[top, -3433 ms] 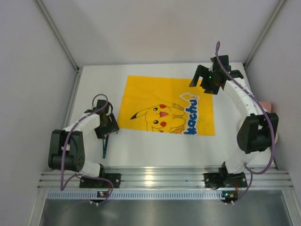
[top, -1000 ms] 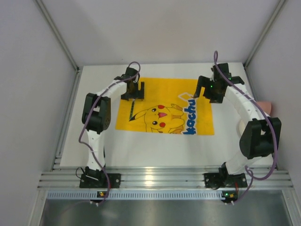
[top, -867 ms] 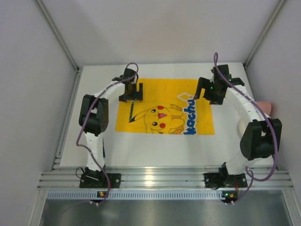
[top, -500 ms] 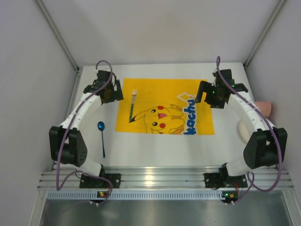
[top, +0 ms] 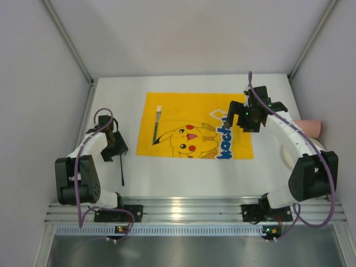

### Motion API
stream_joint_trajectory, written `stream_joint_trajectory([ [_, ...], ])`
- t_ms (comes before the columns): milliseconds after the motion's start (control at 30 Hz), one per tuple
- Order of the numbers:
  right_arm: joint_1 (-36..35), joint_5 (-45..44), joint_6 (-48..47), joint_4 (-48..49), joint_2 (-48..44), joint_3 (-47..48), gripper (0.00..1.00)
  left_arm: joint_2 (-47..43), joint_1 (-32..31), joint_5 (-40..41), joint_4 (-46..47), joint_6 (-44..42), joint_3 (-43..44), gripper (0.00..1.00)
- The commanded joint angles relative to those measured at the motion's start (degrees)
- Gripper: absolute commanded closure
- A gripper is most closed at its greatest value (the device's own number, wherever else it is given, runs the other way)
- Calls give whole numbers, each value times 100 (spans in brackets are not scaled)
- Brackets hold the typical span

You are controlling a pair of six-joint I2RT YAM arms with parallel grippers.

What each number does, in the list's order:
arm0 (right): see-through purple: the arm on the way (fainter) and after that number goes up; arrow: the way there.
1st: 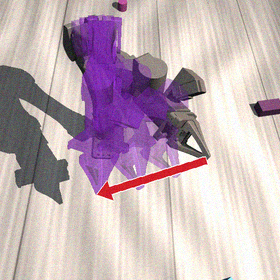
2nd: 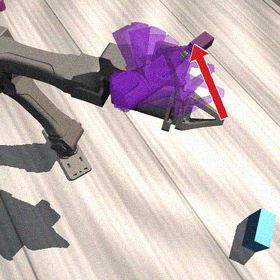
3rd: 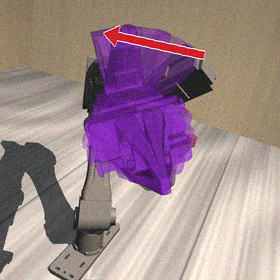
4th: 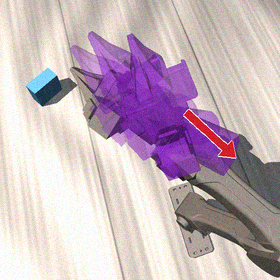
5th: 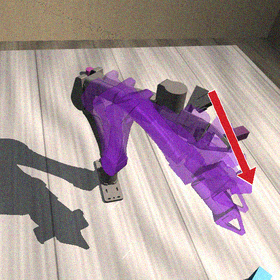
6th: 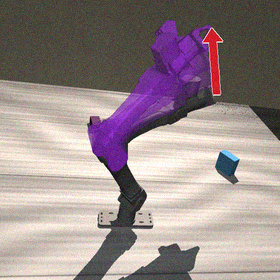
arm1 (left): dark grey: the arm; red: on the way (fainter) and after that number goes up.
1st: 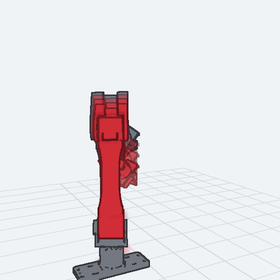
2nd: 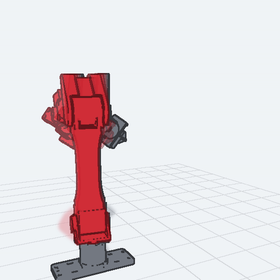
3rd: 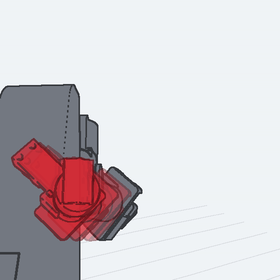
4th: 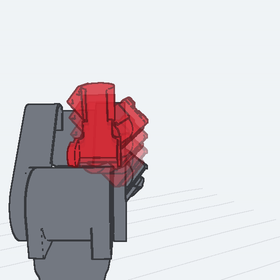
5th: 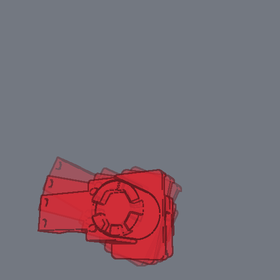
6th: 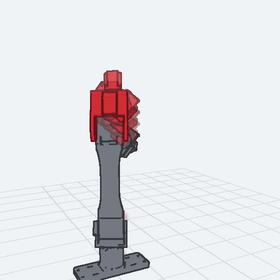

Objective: Set the dinner table for one person

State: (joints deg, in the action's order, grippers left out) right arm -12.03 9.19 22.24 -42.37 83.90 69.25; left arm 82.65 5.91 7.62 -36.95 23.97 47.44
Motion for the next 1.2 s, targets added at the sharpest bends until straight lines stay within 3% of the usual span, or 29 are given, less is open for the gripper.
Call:
stream_joint_trajectory([
  [0, -133, 48, -9, 229, -119, 53, 0, -39, 7, -384, 566, -24, -94, 31],
  [67, -133, 39, -18, 229, -102, 53, 0, -13, 15, -322, 592, -6, -130, 46],
  [167, -133, 30, -18, 247, -67, 62, 0, 224, 15, -331, 584, -32, -77, 60],
  [433, -115, -172, -71, 185, 12, 202, 0, 954, -2, -217, 425, 3, 160, 70],
  [600, -89, -251, -114, 159, 4, 229, 0, 1165, -2, -6, 434, 29, 239, 100],
  [833, -220, -85, -360, 123, 56, 571, 0, 1202, 6, 161, -136, -383, 1038, 100],
  [967, -658, 1912, -414, 658, 205, 844, 0, 1016, -37, -66, -620, -463, 2021, 100],
  [1167, -1651, 2342, -89, 1072, 1065, 1704, 1, 1577, -774, -427, -1270, 28, 4104, 100],
])
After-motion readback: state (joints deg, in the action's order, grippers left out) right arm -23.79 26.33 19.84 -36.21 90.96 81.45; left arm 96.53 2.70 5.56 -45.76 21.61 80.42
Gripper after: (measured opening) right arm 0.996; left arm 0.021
